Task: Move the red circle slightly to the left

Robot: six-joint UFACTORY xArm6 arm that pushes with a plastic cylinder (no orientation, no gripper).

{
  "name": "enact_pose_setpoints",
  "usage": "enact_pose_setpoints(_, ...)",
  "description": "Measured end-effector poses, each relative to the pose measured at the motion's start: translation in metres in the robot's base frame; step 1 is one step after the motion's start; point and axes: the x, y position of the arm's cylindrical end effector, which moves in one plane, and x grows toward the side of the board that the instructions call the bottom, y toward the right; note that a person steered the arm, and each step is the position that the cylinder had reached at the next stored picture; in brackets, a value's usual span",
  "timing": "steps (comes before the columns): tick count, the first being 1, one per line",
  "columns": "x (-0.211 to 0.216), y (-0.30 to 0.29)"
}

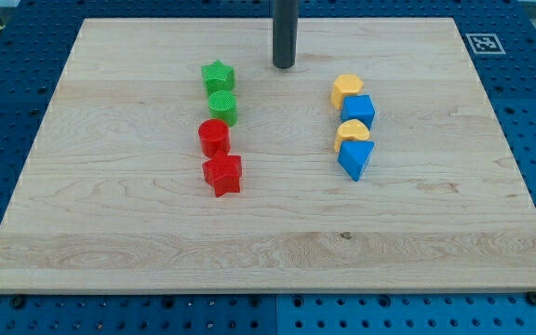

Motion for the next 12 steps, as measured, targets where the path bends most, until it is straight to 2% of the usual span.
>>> enact_pose_setpoints(8, 0.004, 0.002)
enact_pose_setpoints(9, 0.024, 0.002)
enact_pose_setpoints(12, 0.134, -0.01)
